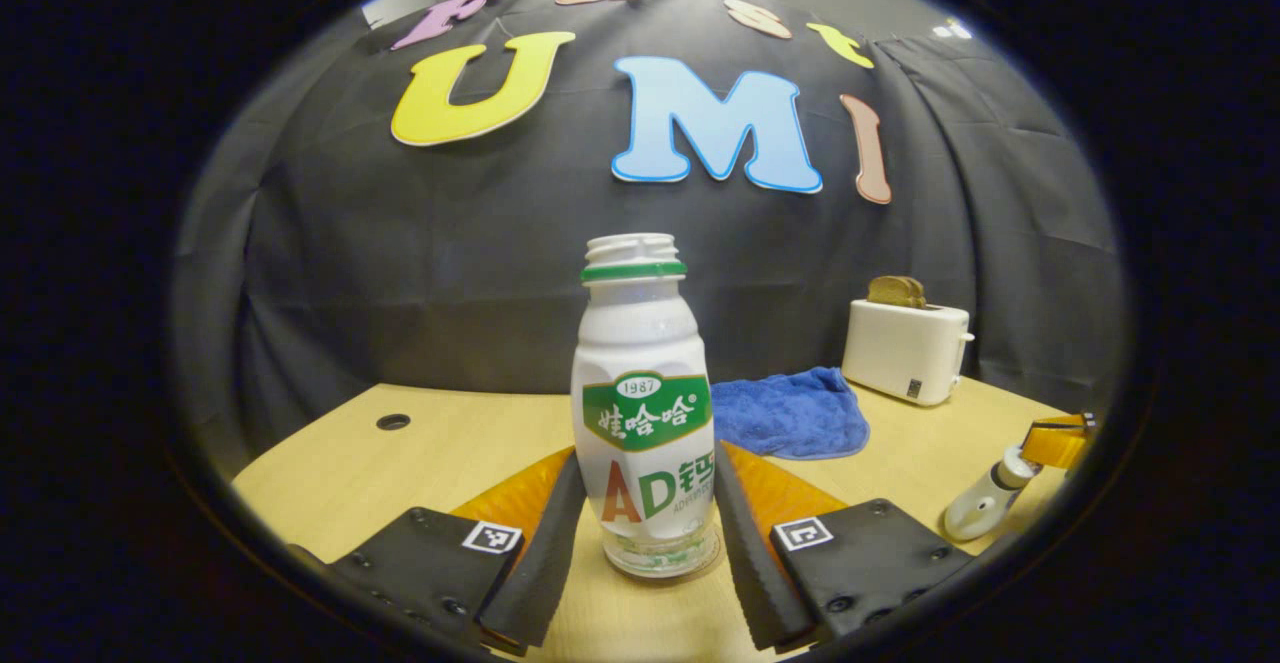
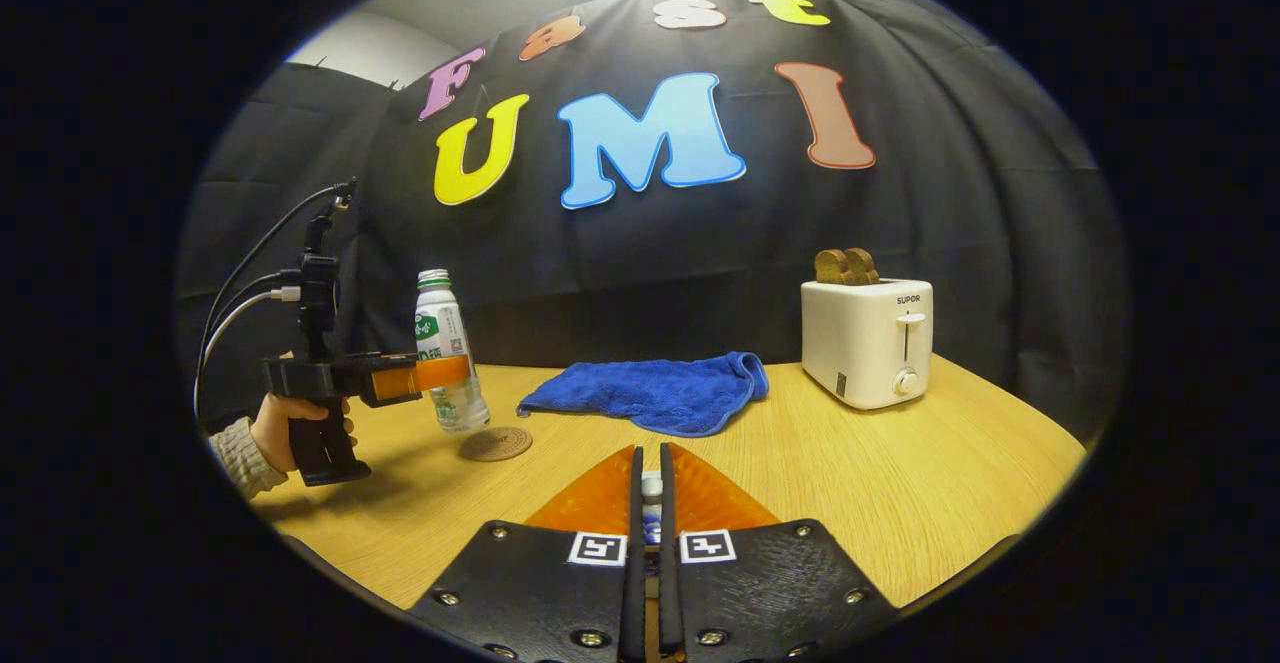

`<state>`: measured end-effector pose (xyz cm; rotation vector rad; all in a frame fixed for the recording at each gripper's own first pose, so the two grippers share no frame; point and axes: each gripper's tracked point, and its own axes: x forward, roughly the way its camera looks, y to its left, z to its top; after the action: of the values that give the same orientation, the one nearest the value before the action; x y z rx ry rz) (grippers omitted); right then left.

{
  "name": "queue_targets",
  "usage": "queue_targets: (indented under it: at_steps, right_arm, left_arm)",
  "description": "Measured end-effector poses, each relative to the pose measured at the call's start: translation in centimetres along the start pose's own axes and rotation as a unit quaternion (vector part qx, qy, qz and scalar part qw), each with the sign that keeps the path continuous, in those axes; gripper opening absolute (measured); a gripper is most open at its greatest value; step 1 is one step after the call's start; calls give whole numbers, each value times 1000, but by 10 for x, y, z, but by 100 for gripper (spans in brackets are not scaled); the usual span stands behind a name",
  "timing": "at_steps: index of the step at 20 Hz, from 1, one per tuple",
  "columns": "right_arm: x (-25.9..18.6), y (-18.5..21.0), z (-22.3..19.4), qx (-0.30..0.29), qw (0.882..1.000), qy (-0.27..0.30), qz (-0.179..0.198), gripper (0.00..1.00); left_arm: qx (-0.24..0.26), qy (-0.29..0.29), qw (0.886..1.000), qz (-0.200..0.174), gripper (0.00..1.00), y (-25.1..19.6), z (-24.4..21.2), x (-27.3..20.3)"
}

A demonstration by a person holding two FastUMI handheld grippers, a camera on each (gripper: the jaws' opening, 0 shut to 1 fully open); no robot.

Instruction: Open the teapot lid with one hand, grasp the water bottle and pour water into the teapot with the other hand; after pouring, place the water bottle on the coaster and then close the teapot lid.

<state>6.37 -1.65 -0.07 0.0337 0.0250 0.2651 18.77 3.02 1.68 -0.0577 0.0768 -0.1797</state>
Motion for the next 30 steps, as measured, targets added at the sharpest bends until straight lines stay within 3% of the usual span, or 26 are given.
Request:
queue_targets:
  at_steps: [18,19,20,21,23,24,25,30]
  right_arm:
    - [6,-1,-14,10,1000,23,-8,5]
    - [5,0,-13,11,1000,24,-6,8]
    - [3,2,-13,13,1000,24,1,9]
    - [0,6,-11,17,1000,23,11,15]
    - [-2,7,-6,7,1000,12,8,71]
    - [-3,1,-2,-2,1000,0,-3,91]
    - [-6,-2,4,-11,1000,-14,-13,94]
    - [-14,-13,18,-25,998,-48,-40,94]
  left_arm:
    - [-3,0,1000,-21,82,-6,3,-1]
    - [-1,0,1000,-20,82,-5,4,0]
    - [2,0,1000,-20,77,-6,3,2]
    - [4,1,1000,-21,77,-7,2,2]
    - [5,3,1000,-23,77,-8,0,6]
    - [5,4,1000,-23,77,-10,-2,8]
    - [4,6,1000,-23,71,-11,-4,10]
    - [15,14,1000,-21,75,-15,-14,22]
